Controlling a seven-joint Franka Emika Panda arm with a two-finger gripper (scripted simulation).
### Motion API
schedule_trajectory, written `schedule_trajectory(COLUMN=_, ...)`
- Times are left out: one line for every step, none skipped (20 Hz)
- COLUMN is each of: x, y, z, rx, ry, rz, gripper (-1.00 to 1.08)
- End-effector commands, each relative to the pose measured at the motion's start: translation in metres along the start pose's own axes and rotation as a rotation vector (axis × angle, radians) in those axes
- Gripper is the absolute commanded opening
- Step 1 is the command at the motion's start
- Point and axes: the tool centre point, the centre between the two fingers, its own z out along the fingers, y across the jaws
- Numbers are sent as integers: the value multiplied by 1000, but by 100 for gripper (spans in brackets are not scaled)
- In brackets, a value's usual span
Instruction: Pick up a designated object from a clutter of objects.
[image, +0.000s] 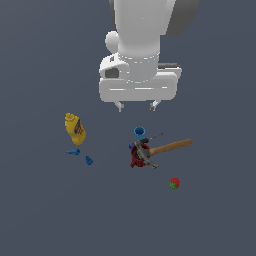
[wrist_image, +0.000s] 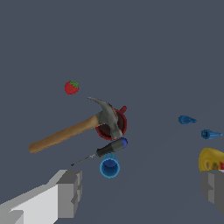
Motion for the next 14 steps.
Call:
schedule_trajectory(x=0, y=0, z=0, rx=0, ry=0, rz=0, gripper=100)
schedule_trajectory(x=0, y=0, z=0, rx=0, ry=0, rz=-1, gripper=100)
schedule_trajectory(x=0, y=1, z=1, rx=0, ry=0, rz=-2, gripper=100)
schedule_trajectory(x=1, y=1, z=1, rx=-1, ry=-1, rz=-5, gripper=100)
schedule_trajectory(x=1, y=2, z=2, rx=-2, ry=-1, rz=-8, gripper=100)
schedule_trajectory(x=2, y=3, z=3, rx=-2, ry=-2, rz=-13, gripper=100)
schedule_trajectory(x=3, y=4, z=4, rx=-3, ry=-2, rz=-18, gripper=100)
schedule_trajectory(x=4, y=5, z=5, rx=-4, ry=-3, rz=-23, gripper=100)
schedule_trajectory(x=4, y=6, z=6, rx=-5, ry=-3, rz=-27, gripper=100)
schedule_trajectory(x=5, y=7, z=6, rx=-5, ry=-4, rz=-30, gripper=100)
schedule_trajectory(x=5, y=7, z=6, rx=-5, ry=-4, rz=-32, gripper=100)
schedule_trajectory(x=5, y=7, z=6, rx=-5, ry=-4, rz=-32, gripper=100)
schedule_trajectory(x=5, y=7, z=6, rx=-5, ry=-4, rz=-32, gripper=100)
schedule_trajectory(x=5, y=7, z=6, rx=-5, ry=-4, rz=-31, gripper=100)
